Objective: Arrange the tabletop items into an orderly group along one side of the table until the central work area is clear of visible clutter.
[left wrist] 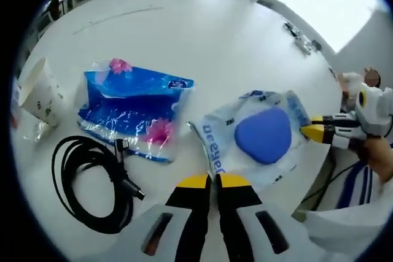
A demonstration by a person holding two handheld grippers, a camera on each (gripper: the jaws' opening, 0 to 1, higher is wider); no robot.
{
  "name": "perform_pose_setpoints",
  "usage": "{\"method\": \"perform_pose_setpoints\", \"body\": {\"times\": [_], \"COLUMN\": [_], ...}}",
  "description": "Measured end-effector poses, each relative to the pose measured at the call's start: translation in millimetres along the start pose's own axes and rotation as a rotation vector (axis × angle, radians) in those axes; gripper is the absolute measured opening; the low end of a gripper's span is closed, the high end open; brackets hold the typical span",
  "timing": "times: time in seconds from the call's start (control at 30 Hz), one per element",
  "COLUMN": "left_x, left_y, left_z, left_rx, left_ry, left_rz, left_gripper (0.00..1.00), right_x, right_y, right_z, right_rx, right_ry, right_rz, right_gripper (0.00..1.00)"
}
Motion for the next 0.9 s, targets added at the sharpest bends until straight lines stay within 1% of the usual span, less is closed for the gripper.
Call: {"method": "perform_pose_setpoints", "body": {"times": [0.1,0.2,0.23,0.3,0.33,0.37,0.4,0.47,0.57,0.63,0.73,0.83,0.9], "left_x": [0.0,1.3,2.6,7.6,10.2,11.5,15.4,20.7,27.5,30.7,32.7,34.8,35.0], "left_y": [1.8,3.3,3.3,2.0,-0.3,-1.7,-3.8,-7.1,-14.0,-16.7,-18.1,-17.8,-17.1], "left_z": [2.6,3.3,3.9,6.2,8.1,9.2,13.0,16.6,15.2,16.0,12.3,11.0,10.1], "left_rx": [-0.016,-0.019,-0.016,-0.005,-0.001,-0.003,-0.014,-0.024,-0.013,-0.021,-0.035,-0.031,-0.031], "left_ry": [0.007,-0.004,-0.004,-0.002,0.001,0.003,0.009,0.014,0.008,0.017,-0.001,-0.01,-0.015], "left_rz": [-0.006,-0.004,0.0,0.014,0.032,0.04,0.049,0.065,0.111,0.133,0.142,0.144,0.143], "left_gripper": [0.03,0.1,0.14,0.17,0.18,0.19,0.21,0.29,0.44,0.52,0.61,0.66,0.68], "right_x": [0.3,-0.3,0.0,0.9,1.3,1.2,1.0,1.1,1.4,1.6,1.6,3.4,3.9], "right_y": [-0.4,-0.3,-0.3,-1.1,-1.3,-1.6,-1.3,-1.0,-2.3,-2.5,-2.3,-3.6,-4.4], "right_z": [-0.4,-1.5,-2.2,-3.4,-3.8,-3.7,-3.7,-3.5,-2.6,-2.7,-2.8,-2.8,-2.7], "right_rx": [0.003,0.017,0.018,0.025,0.028,0.028,0.025,0.023,0.017,0.012,0.011,0.008,0.006], "right_ry": [0.002,0.003,0.002,0.0,0.002,0.002,0.001,0.004,0.009,0.01,0.012,0.015,0.014], "right_rz": [-0.003,-0.006,-0.005,0.004,0.007,0.006,0.004,0.004,0.016,0.018,0.015,0.02,0.022], "right_gripper": [0.14,0.2,0.22,0.26,0.3,0.34,0.35,0.37,0.41,0.42,0.46,0.5,0.5]}}
Point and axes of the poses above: the point that each gripper's makers call its tool centre point, and the gripper's own axes: x roughly backward along the fingers, z roughly to its right, y roughly out of its underside, the point moved 4 cm from there along x, roughly backward along the fingers, and after that the axes turned 4 degrees about y, right-handed, at the moved point
